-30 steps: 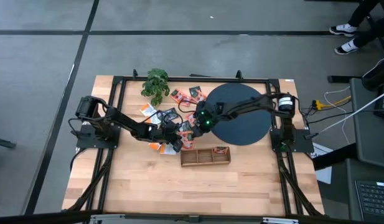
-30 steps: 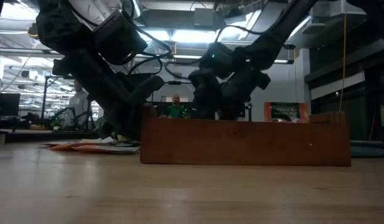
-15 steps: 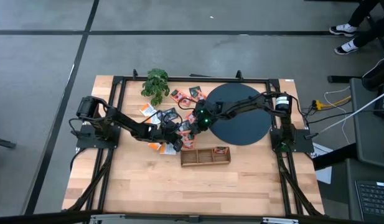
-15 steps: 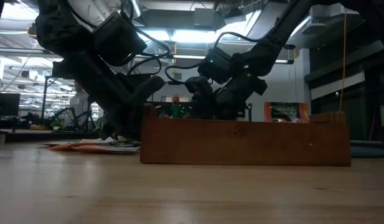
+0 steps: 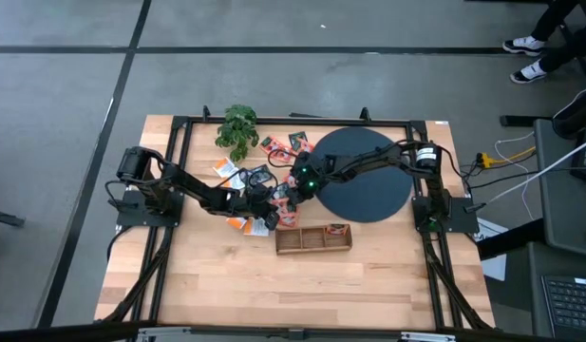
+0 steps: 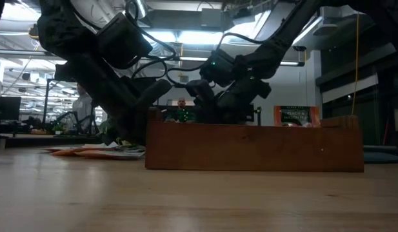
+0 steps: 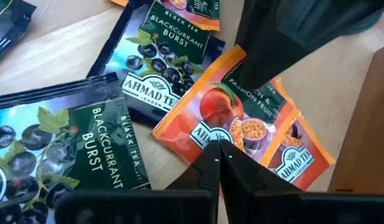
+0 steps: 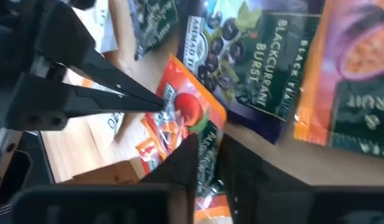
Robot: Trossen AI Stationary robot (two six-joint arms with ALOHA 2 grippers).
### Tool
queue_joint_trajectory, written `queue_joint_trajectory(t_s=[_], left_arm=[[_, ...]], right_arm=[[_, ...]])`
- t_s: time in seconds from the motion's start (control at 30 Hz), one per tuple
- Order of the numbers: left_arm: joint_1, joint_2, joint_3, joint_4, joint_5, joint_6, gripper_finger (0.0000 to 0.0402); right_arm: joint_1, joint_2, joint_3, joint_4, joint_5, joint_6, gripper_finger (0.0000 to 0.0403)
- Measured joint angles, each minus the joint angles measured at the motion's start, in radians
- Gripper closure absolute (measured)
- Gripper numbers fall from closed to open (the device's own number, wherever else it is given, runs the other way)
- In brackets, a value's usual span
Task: Pick & Place Tea
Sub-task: Put the orange tea bag into the right section of the wooden organizer
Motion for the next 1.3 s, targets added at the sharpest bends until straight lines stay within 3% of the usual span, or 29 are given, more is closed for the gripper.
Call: queue_joint_trajectory(t_s=[0.17, 0.5, 0.67, 0.8, 1.1, 1.3], left_arm=[[-0.001, -0.001, 0.000, 0.001, 0.017, 0.000, 0.0394], [-0.001, -0.034, -0.001, -0.006, 0.167, 0.009, 0.0394], [-0.003, -0.075, -0.001, -0.024, 0.202, 0.027, 0.0397], [-0.002, -0.119, -0.002, -0.049, 0.187, 0.029, 0.0397], [-0.001, -0.256, -0.001, -0.226, 0.153, 0.038, 0.0397], [-0.001, -0.381, -0.001, -0.364, 0.128, 0.108, 0.0399]], right_arm=[[0.000, -0.002, 0.000, -0.026, -0.007, -0.028, 0.0396], [0.000, -0.023, 0.000, -0.020, -0.066, -0.045, 0.0396], [-0.010, -0.043, 0.067, -0.089, -0.053, -0.121, 0.0399], [-0.024, -0.064, 0.165, -0.213, -0.048, -0.206, 0.0398], [-0.039, -0.078, 0.539, -0.816, 0.004, -0.561, 0.0400], [-0.021, -0.079, 0.768, -1.133, 0.017, -0.630, 0.0401]])
